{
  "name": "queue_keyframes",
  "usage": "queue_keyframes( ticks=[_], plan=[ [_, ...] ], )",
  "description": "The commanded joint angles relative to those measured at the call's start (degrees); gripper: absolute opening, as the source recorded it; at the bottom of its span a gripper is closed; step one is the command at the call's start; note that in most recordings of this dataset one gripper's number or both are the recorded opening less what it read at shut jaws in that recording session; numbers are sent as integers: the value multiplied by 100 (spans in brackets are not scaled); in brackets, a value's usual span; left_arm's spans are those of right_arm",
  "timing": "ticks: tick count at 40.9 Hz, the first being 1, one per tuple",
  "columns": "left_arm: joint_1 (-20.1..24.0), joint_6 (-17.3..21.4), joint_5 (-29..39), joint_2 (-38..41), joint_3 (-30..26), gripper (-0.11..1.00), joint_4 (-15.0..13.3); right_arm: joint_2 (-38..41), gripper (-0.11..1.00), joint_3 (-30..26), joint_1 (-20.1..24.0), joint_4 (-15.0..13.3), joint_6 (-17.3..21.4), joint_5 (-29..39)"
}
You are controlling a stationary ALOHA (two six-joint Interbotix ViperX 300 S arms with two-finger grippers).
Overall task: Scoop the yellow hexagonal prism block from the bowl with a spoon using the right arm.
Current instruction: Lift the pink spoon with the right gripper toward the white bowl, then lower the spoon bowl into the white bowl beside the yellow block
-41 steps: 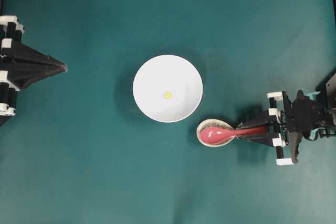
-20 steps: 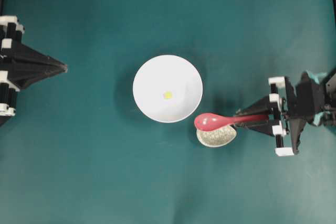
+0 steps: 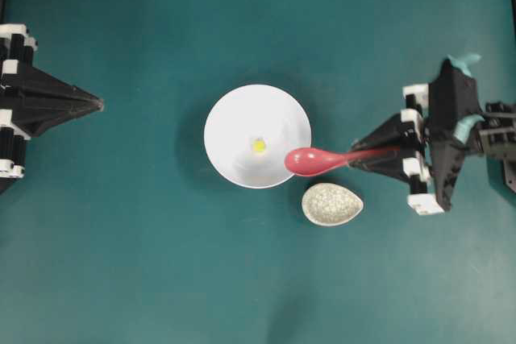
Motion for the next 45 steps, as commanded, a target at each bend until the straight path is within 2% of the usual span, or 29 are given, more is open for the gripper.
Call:
queue_keyframes(
  ticks=[1,14,26,37,45],
  plan=[
    [0,9,-26,53,-149,-1,9,-9,22,-422,-246,-9,0,642],
    [0,18,0,62,-141,-1,9,387,22,-1406,-888,-26,26,2373],
    [9,35,79,70,-141,-1,18,1055,22,-2320,-1116,-123,35,3612],
    [9,35,97,70,-141,-1,18,1714,22,-3103,-1169,-448,176,4386],
    [9,35,97,70,-141,-1,18,2118,22,-3612,-1178,-976,563,4922]
  ],
)
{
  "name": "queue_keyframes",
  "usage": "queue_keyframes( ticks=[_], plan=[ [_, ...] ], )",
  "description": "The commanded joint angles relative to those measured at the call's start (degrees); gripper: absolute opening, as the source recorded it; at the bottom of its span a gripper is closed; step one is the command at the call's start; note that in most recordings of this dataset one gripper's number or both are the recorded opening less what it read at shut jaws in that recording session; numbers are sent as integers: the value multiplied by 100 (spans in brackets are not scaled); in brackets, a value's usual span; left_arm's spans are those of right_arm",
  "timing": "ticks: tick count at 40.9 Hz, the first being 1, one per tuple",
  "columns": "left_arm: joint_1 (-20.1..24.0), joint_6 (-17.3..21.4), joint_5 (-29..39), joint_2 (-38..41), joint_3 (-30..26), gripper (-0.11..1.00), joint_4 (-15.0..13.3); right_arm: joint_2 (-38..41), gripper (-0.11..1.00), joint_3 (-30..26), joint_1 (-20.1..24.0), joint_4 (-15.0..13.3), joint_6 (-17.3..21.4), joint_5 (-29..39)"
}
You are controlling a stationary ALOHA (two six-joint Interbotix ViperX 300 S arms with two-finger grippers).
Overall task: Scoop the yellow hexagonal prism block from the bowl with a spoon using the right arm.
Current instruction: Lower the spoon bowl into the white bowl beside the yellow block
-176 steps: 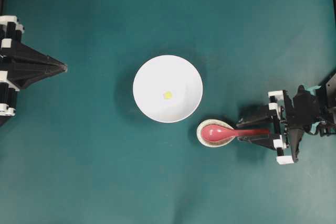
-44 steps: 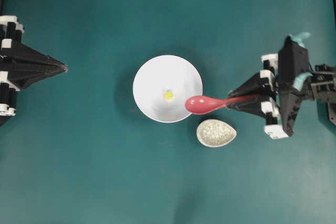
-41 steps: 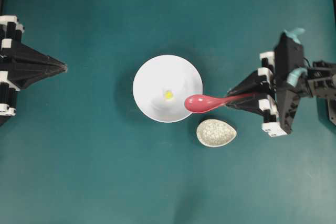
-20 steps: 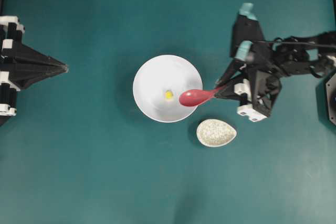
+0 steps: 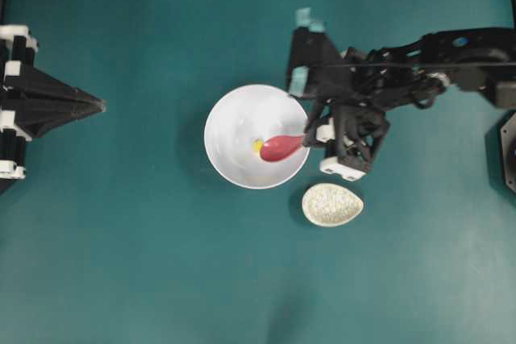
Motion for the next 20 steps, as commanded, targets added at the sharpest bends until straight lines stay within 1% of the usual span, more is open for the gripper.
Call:
queue_keyframes(
  ticks=[1,5,8,11,20],
  plan=[
    [9,9,-26,44,-141,-1,18,53,22,-334,-18,-255,158,220],
    [18,9,-26,44,-141,-1,18,193,22,-536,-18,-589,466,563],
    [9,9,-26,44,-132,-1,18,264,22,-624,-18,-721,606,721],
    [18,9,-26,44,-141,-1,18,299,22,-659,-18,-773,668,800],
    [9,9,-26,44,-141,-1,18,352,22,-624,-18,-782,694,853]
  ],
)
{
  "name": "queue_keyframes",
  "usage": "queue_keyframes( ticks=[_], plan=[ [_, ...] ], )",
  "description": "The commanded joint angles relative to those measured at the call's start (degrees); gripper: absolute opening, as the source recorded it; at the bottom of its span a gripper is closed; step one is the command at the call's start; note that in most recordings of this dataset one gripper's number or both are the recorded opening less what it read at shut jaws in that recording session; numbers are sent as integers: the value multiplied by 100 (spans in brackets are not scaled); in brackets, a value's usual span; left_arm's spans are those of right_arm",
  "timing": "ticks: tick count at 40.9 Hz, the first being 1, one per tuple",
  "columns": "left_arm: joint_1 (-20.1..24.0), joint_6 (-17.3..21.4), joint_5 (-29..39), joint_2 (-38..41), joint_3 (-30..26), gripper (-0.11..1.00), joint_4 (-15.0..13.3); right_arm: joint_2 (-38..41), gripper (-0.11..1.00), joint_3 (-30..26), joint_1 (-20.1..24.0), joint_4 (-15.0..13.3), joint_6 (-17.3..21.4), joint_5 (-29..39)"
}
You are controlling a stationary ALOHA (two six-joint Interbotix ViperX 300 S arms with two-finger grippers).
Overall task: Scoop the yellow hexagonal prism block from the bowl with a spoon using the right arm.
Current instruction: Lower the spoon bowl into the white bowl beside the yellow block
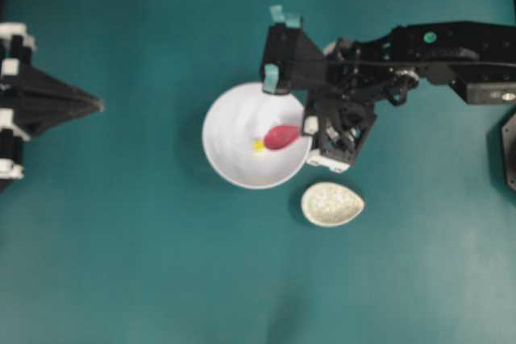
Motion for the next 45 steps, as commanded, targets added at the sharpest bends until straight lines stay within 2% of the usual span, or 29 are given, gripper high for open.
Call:
queue_keyframes(
  ticks=[1,23,45],
  plan=[
    [9,9,-26,44,-132,-1,18,-26,22,-88,-18,-18,9,9],
    [0,9,-26,44,-141,-1,18,413,22,-79,35,-35,0,-185],
    [0,0,-26,44,-141,-1,18,686,22,-79,123,-35,-44,-861]
  ],
)
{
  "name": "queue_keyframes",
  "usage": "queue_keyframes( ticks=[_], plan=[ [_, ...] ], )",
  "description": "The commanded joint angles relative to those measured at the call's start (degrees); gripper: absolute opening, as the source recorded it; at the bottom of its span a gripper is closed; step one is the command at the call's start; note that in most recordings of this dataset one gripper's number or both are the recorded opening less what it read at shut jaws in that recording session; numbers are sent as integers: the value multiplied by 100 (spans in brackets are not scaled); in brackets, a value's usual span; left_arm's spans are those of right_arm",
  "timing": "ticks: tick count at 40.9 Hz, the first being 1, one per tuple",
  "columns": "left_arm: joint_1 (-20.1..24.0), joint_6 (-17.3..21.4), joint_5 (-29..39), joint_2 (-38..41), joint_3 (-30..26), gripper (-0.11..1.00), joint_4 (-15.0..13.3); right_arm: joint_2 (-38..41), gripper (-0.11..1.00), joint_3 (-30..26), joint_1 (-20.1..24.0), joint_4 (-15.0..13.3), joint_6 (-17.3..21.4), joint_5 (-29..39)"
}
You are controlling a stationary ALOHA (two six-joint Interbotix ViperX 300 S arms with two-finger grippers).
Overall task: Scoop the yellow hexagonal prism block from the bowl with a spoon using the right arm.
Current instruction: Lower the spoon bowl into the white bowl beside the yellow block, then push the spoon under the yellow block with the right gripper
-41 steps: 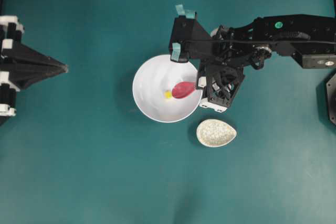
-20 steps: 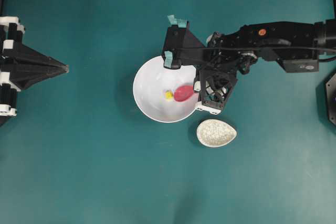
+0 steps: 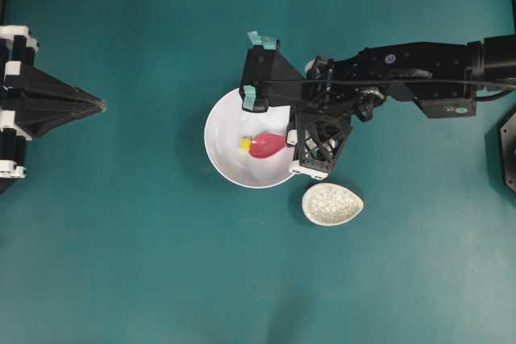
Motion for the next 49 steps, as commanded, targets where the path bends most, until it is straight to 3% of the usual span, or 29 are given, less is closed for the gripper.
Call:
queue_keyframes(
  ticks=[1,49],
  plan=[
    [0,0,-18,44,-141,-1,18,-26,22,-79,35,-9,-9,-105],
    [0,-9,-18,44,-141,-1,18,132,22,149,62,-9,-18,-1134]
  ],
)
